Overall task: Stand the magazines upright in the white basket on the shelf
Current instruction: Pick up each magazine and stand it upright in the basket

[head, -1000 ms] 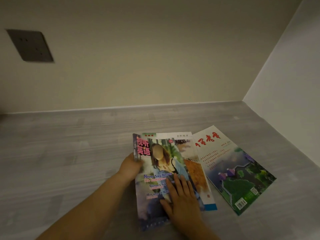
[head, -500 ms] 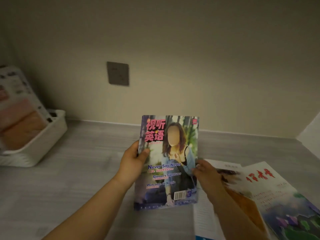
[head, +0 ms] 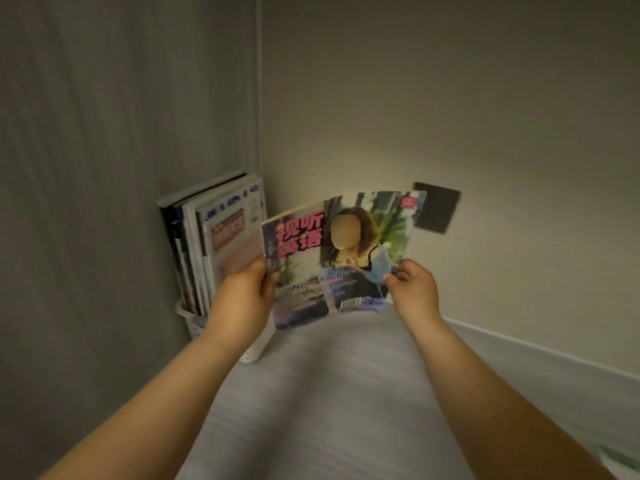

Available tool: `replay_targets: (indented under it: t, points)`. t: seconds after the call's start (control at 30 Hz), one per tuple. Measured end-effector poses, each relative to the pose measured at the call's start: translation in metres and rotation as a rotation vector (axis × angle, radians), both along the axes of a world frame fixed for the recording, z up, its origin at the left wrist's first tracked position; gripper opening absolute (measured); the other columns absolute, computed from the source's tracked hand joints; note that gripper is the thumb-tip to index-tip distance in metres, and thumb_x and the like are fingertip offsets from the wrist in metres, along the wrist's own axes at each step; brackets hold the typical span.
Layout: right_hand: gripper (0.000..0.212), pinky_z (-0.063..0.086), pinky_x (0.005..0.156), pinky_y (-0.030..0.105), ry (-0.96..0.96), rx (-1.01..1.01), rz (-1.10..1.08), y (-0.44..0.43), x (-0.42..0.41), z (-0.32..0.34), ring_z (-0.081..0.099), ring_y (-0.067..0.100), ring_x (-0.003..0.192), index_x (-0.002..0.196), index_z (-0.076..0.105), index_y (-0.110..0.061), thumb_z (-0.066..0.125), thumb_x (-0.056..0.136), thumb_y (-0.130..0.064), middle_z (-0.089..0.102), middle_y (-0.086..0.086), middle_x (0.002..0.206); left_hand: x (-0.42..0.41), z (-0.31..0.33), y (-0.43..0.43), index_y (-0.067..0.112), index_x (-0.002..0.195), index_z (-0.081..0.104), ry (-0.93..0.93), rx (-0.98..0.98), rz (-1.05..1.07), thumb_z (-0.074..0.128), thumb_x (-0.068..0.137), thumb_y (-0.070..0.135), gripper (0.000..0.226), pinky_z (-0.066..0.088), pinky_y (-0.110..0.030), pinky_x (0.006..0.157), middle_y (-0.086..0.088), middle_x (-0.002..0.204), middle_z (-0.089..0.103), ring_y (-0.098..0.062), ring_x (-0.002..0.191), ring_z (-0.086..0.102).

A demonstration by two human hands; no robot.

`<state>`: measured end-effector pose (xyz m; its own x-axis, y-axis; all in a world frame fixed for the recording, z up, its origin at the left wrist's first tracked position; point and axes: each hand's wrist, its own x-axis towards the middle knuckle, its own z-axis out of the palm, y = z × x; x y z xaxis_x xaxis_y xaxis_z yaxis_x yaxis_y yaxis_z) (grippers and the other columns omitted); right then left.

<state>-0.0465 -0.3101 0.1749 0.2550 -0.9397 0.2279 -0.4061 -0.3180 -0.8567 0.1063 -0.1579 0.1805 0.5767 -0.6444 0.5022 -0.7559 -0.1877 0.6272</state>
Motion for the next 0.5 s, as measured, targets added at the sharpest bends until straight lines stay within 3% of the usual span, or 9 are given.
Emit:
replay_targets:
  t: [0.17, 0.33, 0.43, 0.5]
  points:
    - [0.039, 0.02, 0.053, 0.028, -0.034, -0.103, 0.014, -0.004, 0.093, 0.008, 0.041, 0.022, 0.066, 0.053, 0.033, -0.019, 0.053, 0.083, -0.003, 0.043, 0.001, 0.057, 0.065, -0.003, 0.011, 0.004, 0.072, 0.049, 0.062, -0.081, 0.06, 0.048, 0.089, 0.011, 0.017, 0.035, -0.034, 0.055, -0.027, 0.071, 0.061, -0.042, 0.07, 0.058]
    - [0.036, 0.024, 0.051, 0.026, -0.047, -0.061, 0.051, -0.011, 0.154, 0.0, 0.043, 0.02, 0.071, 0.057, 0.038, -0.022, 0.049, 0.084, -0.002, 0.041, -0.008, 0.058, 0.1, -0.023, 0.013, 0.0, 0.087, 0.059, 0.152, -0.083, 0.082, 0.047, 0.089, 0.012, 0.017, 0.035, -0.03, 0.053, -0.014, 0.072, 0.061, -0.031, 0.066, 0.055]
    - [0.012, 0.026, 0.053, 0.02, -0.022, -0.073, 0.115, -0.016, 0.176, -0.011, 0.047, 0.02, 0.076, 0.08, 0.057, -0.007, 0.048, 0.085, 0.0, 0.054, 0.001, 0.072, 0.11, -0.038, 0.013, 0.0, 0.088, 0.06, 0.188, -0.07, 0.098, 0.048, 0.089, 0.011, 0.016, 0.031, -0.026, 0.049, -0.007, 0.068, 0.054, -0.026, 0.065, 0.051]
    - [0.015, 0.032, 0.063, 0.02, 0.029, -0.074, 0.143, -0.018, 0.187, -0.02, 0.052, 0.024, 0.08, 0.093, 0.059, -0.001, 0.046, 0.086, -0.001, 0.062, 0.013, 0.087, 0.113, -0.047, 0.014, 0.001, 0.085, 0.06, 0.216, -0.057, 0.12, 0.049, 0.088, 0.009, 0.014, 0.031, -0.023, 0.047, -0.007, 0.066, 0.052, -0.023, 0.061, 0.047]
